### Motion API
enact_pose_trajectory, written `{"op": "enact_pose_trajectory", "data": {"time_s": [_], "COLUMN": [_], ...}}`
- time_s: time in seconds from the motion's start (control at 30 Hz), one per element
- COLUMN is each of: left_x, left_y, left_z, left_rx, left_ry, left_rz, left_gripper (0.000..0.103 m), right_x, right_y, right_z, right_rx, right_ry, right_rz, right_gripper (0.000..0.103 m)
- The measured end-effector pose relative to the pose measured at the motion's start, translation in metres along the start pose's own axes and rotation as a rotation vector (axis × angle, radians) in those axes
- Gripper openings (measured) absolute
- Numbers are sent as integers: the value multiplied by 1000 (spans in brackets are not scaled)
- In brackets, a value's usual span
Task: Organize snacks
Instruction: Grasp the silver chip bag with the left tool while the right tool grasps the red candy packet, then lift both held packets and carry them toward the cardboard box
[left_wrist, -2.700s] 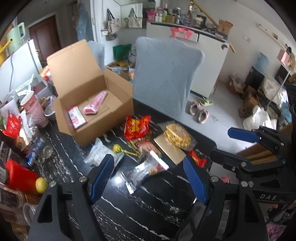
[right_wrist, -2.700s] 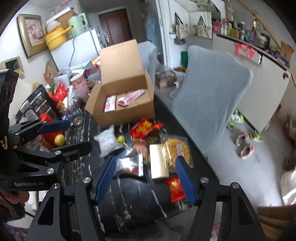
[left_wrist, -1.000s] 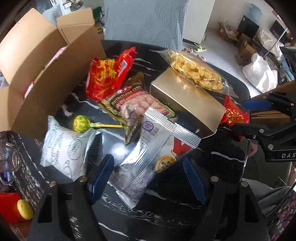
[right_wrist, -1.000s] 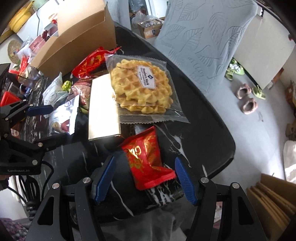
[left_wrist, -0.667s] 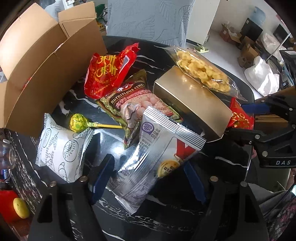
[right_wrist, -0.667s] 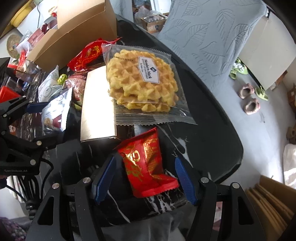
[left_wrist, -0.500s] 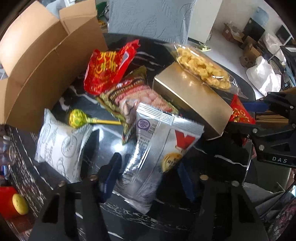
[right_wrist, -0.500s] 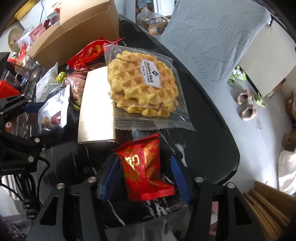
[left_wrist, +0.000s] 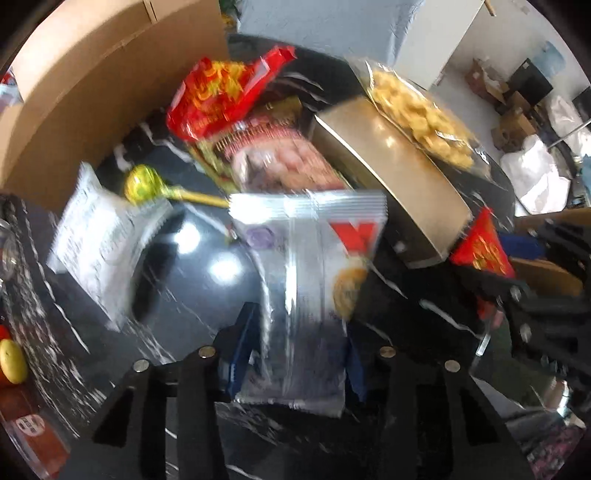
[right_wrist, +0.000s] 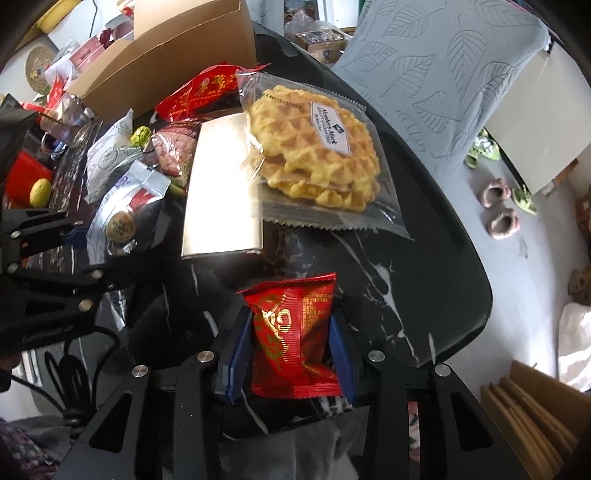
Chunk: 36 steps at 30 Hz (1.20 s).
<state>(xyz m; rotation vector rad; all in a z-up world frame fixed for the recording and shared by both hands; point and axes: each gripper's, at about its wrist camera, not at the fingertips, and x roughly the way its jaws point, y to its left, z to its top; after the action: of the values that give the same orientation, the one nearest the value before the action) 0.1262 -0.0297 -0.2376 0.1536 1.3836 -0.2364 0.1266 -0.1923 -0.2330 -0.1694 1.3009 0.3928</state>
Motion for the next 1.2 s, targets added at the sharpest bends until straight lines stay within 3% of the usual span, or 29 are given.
{"op": "enact_pose_trajectory", "data": {"time_s": [0.23, 0.3, 0.37, 0.5, 0.83, 1.2], "left_x": [4, 3, -2, -3, -29, -55], "left_y": [0, 0, -4, -3, -9, -7], "left_z": [16, 14, 5, -2, -25, -62], "left_rx": [-10, -9, -12, -33, -38, -87], "left_ry": [-52, -61, -49, -31, -64, -93], "left_rz": [3, 7, 17, 8, -26, -64], "left_gripper": [46, 33, 33, 32, 32, 32], "right_x": [0, 0, 0, -3, -13, -39], "right_y": [11, 14, 16, 14, 15, 31], "right_z": [-5, -7, -8, -8, -17, -37], "right_rx": [-37, -43, -57, -56, -32, -19], "right_ry": [-16, -22, -26, -10, 13, -26], "right_rz": [-50, -65, -70, -25, 40, 91], "right_gripper": [44, 44, 41, 35, 34, 34]}}
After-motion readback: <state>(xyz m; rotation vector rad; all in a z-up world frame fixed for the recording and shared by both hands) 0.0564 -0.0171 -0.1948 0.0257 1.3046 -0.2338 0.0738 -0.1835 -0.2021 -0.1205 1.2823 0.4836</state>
